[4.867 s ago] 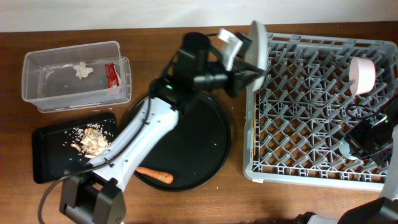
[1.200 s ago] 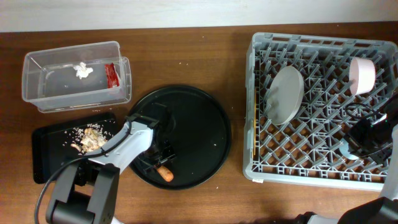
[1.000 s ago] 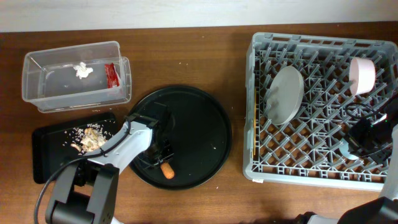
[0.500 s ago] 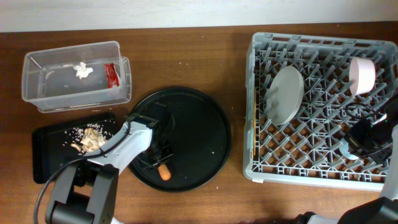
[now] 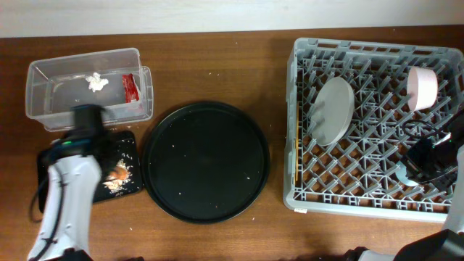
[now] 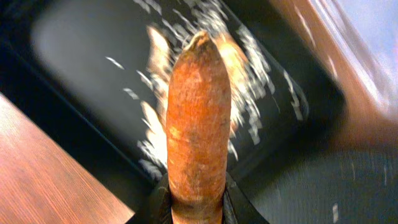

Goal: Sort waste into correct bins and load items into the dishwasher rack
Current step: 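Carry the carrot with the left gripper onto the black rectangular tray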

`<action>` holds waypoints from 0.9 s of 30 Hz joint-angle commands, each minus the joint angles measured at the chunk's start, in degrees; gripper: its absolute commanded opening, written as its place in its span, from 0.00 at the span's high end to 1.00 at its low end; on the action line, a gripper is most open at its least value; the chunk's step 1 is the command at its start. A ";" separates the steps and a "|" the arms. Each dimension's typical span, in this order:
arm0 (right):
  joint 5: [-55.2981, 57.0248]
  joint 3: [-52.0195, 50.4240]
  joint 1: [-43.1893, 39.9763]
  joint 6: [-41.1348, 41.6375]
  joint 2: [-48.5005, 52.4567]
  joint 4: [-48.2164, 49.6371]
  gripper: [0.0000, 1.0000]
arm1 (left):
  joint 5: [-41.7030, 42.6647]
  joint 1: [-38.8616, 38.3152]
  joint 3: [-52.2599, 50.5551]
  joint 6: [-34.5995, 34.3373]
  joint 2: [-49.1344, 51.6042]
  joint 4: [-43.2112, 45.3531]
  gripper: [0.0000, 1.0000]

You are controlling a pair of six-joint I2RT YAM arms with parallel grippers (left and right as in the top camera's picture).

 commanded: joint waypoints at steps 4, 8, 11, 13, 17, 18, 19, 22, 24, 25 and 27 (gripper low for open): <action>-0.37 -0.07 -0.07 -0.37 -0.74 -0.04 0.96 | -1.22 14.88 0.59 -0.28 1.84 8.04 1.00; -0.37 -0.07 -0.07 -0.37 -0.74 -0.04 0.96 | -1.22 17.59 0.59 -0.28 8.57 11.76 1.00; -0.37 -0.07 -0.07 -0.37 -0.74 -0.04 0.96 | -2.19 18.12 0.59 -0.28 13.46 13.07 1.00; -0.37 -0.07 -0.07 -0.37 -0.74 -0.04 0.96 | -3.23 18.12 0.59 -0.28 15.76 13.88 1.00; -0.37 -0.07 -0.07 -0.37 -0.74 -0.04 0.96 | -3.54 18.12 0.59 -0.28 19.02 13.99 0.99; -0.37 -0.07 -0.07 -0.37 -0.74 -0.04 0.96 | -3.54 18.12 0.59 -0.28 19.32 13.99 0.93; -0.37 -0.07 -0.07 -0.37 -0.74 -0.04 0.96 | -3.54 18.12 0.59 -0.28 19.32 14.01 0.86; -0.35 -0.07 -0.07 -0.37 -0.74 -0.04 0.96 | -3.52 18.12 0.61 -0.26 19.30 14.03 0.53; -0.37 -0.07 -0.07 -0.37 -0.74 -0.04 0.96 | -3.43 18.12 1.27 0.52 19.26 13.38 0.39; -0.37 -0.07 -0.07 -0.37 -0.74 -0.04 0.96 | -3.32 18.12 2.16 1.97 19.26 12.59 0.32; -0.59 -0.07 -0.07 -0.37 -0.74 0.04 0.95 | -2.05 17.94 6.38 3.54 19.10 8.57 0.27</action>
